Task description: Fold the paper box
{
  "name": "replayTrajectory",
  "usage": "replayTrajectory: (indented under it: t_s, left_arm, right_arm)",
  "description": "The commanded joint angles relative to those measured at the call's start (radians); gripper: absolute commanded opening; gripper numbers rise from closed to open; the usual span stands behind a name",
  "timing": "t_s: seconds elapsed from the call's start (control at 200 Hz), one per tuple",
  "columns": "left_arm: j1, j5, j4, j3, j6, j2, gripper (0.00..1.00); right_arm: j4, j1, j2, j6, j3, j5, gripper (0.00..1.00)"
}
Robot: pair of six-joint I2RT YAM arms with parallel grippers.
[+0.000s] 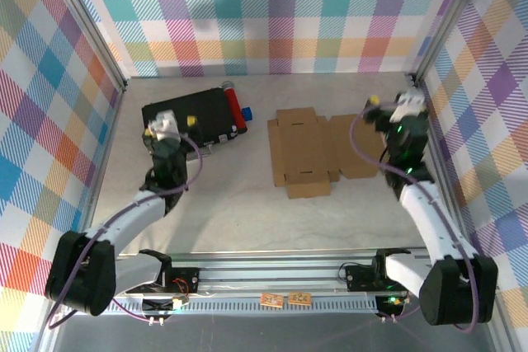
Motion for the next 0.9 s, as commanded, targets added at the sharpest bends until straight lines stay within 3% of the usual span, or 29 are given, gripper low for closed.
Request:
replayTrajectory:
  t_s: [0.0,0.04,0.07,0.105,0.125,0.19,0.245,0.31,0.41,0.51,0.625,0.73,0.815,0.895]
  left_arm:
    - [0.002,-0.091,-0.722,0.461,-0.403,0.028,1.0]
    - [0.013,-0.013,-1.03,0.657,-0.581,0.089,1.0]
    - [0.018,0.03,-1.117,0.74,-0.659,0.132,1.0]
    - [0.042,0.192,-1.107,0.777,-0.662,0.167,1.0]
    - [0.059,0.293,-1.072,0.779,-0.663,0.18,0.99]
    - [0.067,0.521,-0.999,0.776,-0.729,0.218,0.89]
    - [0.026,0.608,-0.981,0.765,-0.781,0.247,0.85]
    - [-0.043,0.66,-1.017,0.753,-0.802,0.278,0.8]
    - [-0.159,0.706,-1.058,0.67,-0.854,0.313,0.76]
    - [-0.257,0.816,-0.981,0.549,-0.917,0.363,0.69]
    - [-0.34,0.902,-0.855,0.48,-0.974,0.444,0.65]
    - [-0.359,0.935,-0.768,0.47,-1.036,0.515,0.63]
    - [-0.361,0.939,-0.755,0.492,-1.064,0.549,0.61]
    - [-0.369,0.928,-0.785,0.533,-1.055,0.566,0.58]
  right_arm:
    - [-0.478,0.003,0.042,0.153,0.453,0.028,0.99]
    - [-0.647,0.0,0.101,0.21,0.623,-0.056,0.99]
    - [-0.759,-0.001,0.142,0.31,0.716,-0.066,0.99]
    - [-0.864,-0.004,0.174,0.488,0.77,-0.057,0.99]
    - [-0.87,-0.02,0.181,0.537,0.772,-0.131,0.99]
    - [-0.766,-0.043,0.203,0.508,0.745,-0.419,0.99]
    - [-0.874,0.001,0.254,0.506,0.792,-0.412,0.99]
    - [-1.005,0.062,0.307,0.515,0.789,-0.375,0.88]
    - [-1.099,0.094,0.389,0.539,0.672,-0.5,0.68]
    - [-1.098,0.137,0.47,0.551,0.553,-0.598,0.52]
    - [-1.037,0.204,0.545,0.533,0.498,-0.6,0.49]
    - [-0.971,0.208,0.622,0.551,0.45,-0.615,0.47]
    - [-0.995,0.201,0.673,0.562,0.45,-0.588,0.39]
    - [-0.954,0.178,0.637,0.599,0.388,-0.615,0.41]
